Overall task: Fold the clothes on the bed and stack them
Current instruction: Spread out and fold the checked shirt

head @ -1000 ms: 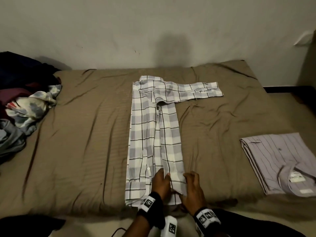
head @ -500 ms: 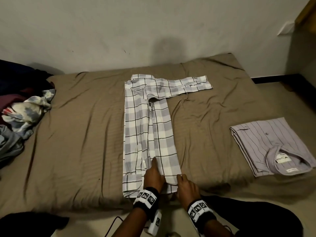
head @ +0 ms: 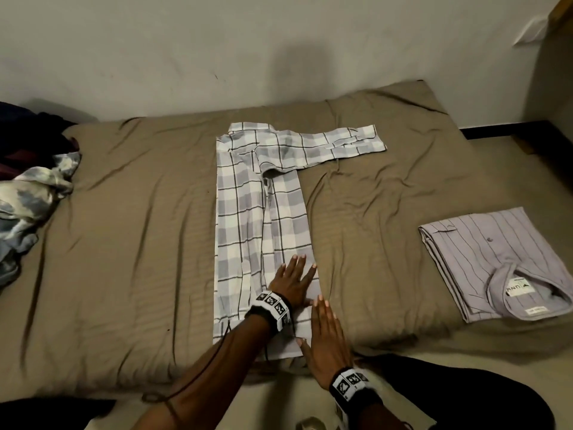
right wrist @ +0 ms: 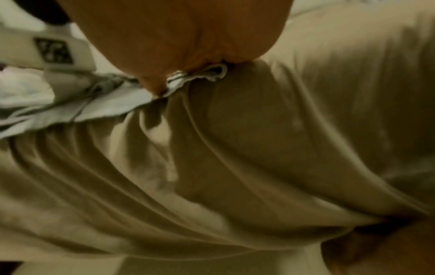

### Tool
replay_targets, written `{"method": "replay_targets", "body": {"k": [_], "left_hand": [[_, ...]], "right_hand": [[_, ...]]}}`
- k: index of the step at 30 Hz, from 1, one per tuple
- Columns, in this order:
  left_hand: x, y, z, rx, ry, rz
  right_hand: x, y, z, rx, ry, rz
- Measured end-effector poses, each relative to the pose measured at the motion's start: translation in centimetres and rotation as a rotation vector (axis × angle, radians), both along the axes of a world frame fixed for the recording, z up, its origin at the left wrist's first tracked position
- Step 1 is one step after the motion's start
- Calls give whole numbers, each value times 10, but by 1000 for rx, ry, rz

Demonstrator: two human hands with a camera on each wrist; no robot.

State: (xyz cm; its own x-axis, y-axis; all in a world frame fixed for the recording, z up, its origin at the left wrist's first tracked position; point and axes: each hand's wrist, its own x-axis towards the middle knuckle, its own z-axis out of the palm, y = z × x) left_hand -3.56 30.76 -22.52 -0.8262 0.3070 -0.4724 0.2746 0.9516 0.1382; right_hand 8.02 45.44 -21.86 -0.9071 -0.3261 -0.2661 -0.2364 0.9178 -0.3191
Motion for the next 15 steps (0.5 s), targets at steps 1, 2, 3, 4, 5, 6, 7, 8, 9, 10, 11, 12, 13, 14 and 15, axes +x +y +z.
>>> {"method": "replay_targets", "body": {"k": [1, 2, 3, 4, 5, 6, 7, 8, 9, 10, 11, 12, 13, 14, 15], "left_hand": [[-11, -3, -7, -30, 4, -44], [-20, -6, -11, -53, 23, -76], [-30, -9, -13, -66, 45, -93], [-42, -12, -13, -70, 66, -89], [-52, -16, -13, -65, 87, -79], [-63, -18, -11, -62, 103, -63], [-72, -22, -9, -64, 120, -50], [-79, -25, -7, -68, 122, -41], [-84, -27, -7, -75, 116, -35], [-86, -28, -5, -81, 113, -31], [-88, -30, -4, -75, 95, -26], [-89, -30, -1, -65, 62, -15], [-91, -31, 3, -58, 20, -12], [-95, -32, 8, -78, -3, -23], [-100, -31, 15, -118, -15, -39]], "right_hand": [[2, 2, -4, 5, -35, -1], [5, 3, -5, 17, -49, 8], [5, 3, -4, 21, -39, 15], [4, 3, -4, 5, -12, 10], [3, 3, -4, -12, 4, -5], [1, 2, -5, -21, -14, -22], [2, 2, -9, -20, -30, -42], [3, 0, -12, -17, -50, -47], [2, -3, -10, -2, -76, -59], [-1, -6, -4, 5, -128, -65], [-5, -9, 2, 11, -173, -58], [-12, -14, 9, 6, -191, -72], [-21, -16, 15, -5, -254, -113], [-32, -19, 22, -14, -331, -136], [-42, -20, 24, -19, -298, -109]]}}
